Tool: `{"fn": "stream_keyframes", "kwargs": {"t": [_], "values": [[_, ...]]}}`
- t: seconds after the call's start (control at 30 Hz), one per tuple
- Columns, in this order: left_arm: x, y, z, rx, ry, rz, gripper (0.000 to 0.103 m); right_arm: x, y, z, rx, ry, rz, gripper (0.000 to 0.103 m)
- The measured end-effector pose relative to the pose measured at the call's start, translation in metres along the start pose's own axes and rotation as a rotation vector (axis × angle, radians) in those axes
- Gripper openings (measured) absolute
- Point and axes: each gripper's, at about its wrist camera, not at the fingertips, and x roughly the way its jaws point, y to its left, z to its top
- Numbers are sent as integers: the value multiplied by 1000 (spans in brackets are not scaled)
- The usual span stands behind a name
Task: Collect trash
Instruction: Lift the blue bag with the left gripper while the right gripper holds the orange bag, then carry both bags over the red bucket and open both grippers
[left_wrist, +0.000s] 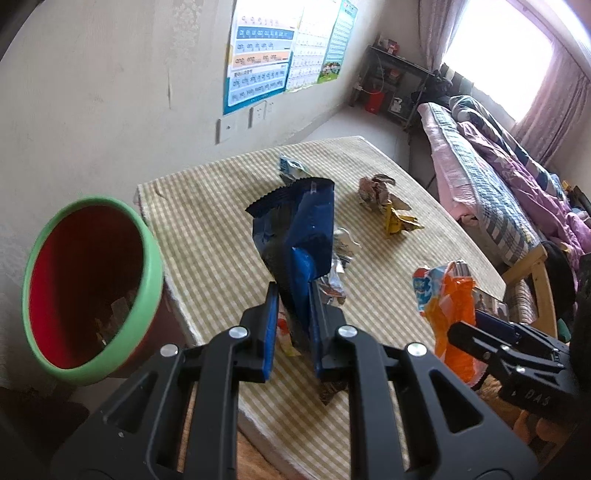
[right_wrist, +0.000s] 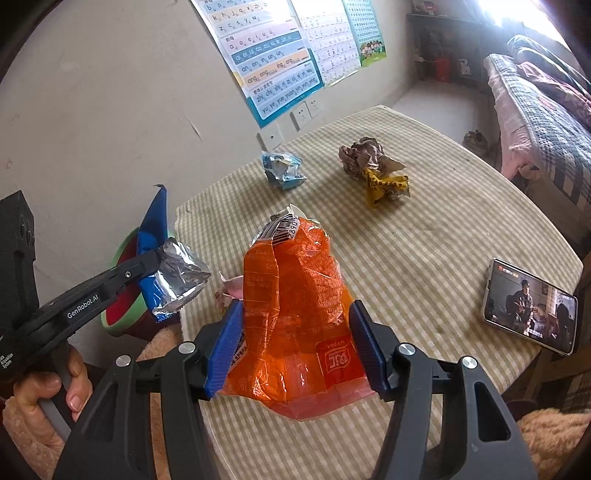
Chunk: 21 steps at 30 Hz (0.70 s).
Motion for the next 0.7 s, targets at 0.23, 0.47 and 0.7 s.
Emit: {"fn": "stream_keyframes", "kwargs": {"t": [0.23, 0.47, 0.7], "values": [[-4, 17, 5, -8, -23, 76, 15, 20, 17, 6, -75, 23, 32, 57], [-8, 42, 12, -26, -50, 134, 15, 34, 32, 18, -68, 41, 97, 57], [-18, 75, 10, -59, -65, 178, 15, 49, 69, 37, -133, 47, 137, 57]]}}
